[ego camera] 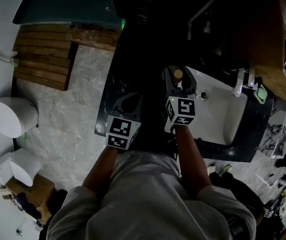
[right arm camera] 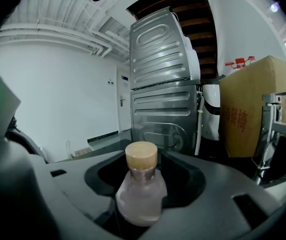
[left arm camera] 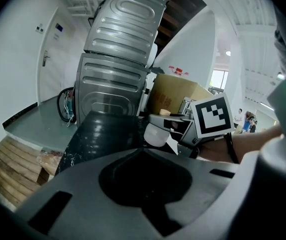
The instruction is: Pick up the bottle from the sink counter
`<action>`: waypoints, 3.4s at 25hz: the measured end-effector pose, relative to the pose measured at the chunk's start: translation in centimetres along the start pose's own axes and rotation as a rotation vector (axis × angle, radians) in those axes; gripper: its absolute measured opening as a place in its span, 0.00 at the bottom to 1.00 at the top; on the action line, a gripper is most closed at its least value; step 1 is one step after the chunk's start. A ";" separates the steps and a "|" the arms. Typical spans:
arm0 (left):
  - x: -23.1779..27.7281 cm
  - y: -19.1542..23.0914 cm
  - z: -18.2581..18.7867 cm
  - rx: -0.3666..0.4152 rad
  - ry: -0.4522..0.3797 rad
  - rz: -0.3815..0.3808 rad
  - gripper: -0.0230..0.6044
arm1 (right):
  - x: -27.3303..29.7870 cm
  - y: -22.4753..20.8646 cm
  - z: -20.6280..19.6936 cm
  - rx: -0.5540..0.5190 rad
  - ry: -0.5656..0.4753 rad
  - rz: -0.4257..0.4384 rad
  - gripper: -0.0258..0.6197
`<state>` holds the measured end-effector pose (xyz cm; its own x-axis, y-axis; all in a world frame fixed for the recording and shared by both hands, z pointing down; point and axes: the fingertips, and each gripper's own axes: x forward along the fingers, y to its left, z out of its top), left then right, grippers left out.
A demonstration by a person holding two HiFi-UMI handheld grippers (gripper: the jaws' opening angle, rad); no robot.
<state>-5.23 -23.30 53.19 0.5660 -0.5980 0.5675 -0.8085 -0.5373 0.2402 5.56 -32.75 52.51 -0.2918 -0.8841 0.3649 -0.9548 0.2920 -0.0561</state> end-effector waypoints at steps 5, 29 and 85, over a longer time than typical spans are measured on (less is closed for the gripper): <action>-0.4 0.2 0.0 0.001 -0.007 0.003 0.06 | -0.3 0.3 0.1 -0.046 0.008 0.006 0.31; -1.8 -0.3 0.5 0.006 -0.046 -0.016 0.06 | -2.4 1.0 0.5 -0.031 -0.002 0.026 0.23; -4.7 -8.7 10.0 0.149 -0.334 -0.173 0.06 | -17.7 0.7 10.8 -0.059 -0.225 -0.087 0.23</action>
<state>0.77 -21.82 40.57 0.7327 -0.6383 0.2360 -0.6784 -0.7124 0.1794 9.44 -20.81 35.94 -0.2205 -0.9639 0.1493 -0.9738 0.2263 0.0227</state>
